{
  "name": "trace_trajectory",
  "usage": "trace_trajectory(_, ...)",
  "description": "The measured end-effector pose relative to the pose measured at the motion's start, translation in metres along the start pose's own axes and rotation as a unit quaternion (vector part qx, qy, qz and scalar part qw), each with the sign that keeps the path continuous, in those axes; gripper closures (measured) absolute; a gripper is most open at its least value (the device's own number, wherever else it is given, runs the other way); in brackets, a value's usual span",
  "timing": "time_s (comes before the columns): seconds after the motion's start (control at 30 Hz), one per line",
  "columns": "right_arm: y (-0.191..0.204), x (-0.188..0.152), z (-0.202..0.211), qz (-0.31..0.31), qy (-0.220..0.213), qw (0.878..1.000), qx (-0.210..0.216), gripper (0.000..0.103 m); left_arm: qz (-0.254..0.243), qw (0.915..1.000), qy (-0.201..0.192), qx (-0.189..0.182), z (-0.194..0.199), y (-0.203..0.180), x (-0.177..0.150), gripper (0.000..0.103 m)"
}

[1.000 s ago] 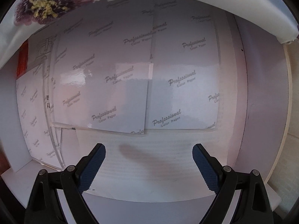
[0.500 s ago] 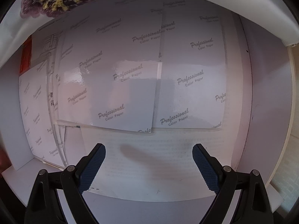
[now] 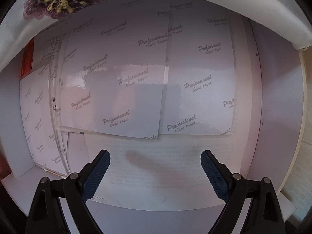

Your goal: Organize soft objects

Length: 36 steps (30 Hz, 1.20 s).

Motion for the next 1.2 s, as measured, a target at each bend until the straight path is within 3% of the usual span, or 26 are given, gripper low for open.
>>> trace_trajectory(0.5, 0.003, 0.0, 0.013, 0.01, -0.022, 1.0, -0.007, 0.008, -0.017, 0.9995, -0.019, 0.021, 0.03, 0.013, -0.026, 0.061)
trace_trajectory(1.2, 0.046, -0.013, 0.054, 0.063, -0.12, 0.99, -0.04, 0.008, -0.025, 0.9983, -0.009, 0.052, 0.049, 0.032, -0.074, 0.061)
Point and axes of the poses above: each gripper's, at about its wrist camera, not at the fingertips, and z roughly against the way its jaws point, y to its left, x to its top, the point moved 7 cm from there along -z, roughly the way its jaws point, and after that the axes turned 5 degrees about x, right-handed, at the moved point
